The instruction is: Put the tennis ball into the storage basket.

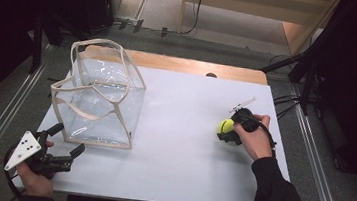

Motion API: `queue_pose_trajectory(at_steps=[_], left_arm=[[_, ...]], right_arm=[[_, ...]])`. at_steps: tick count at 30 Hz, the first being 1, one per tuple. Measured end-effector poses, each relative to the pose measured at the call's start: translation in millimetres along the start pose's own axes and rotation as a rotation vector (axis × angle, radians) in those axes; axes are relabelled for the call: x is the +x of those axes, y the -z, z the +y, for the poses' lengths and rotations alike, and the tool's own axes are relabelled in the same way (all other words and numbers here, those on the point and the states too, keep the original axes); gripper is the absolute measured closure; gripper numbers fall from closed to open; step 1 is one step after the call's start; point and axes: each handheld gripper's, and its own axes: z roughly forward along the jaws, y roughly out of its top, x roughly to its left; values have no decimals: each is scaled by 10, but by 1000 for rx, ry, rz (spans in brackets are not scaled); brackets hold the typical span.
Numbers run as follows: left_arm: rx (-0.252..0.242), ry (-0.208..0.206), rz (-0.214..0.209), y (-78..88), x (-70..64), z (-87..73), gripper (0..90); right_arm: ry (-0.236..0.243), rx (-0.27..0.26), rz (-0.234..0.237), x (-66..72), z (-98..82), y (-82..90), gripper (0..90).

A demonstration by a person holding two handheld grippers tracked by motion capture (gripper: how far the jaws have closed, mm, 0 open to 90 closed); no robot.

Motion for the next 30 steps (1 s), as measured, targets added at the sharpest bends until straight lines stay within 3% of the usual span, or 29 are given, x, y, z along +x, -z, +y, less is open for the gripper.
queue_pose_trajectory(at_steps=[8,14,18,30], left_arm=[[1,0,-1,1,4,1,13],[1,0,-2,1,4,1,13],[1,0,-1,-2,2,1,13],[1,0,-2,-2,3,1,13]], right_arm=[[-1,17,-6,7,41,-64,62],[-18,32,-12,-3,42,-86,131],[-26,29,-9,-14,37,-78,223],[-25,21,5,-26,36,-66,237]])
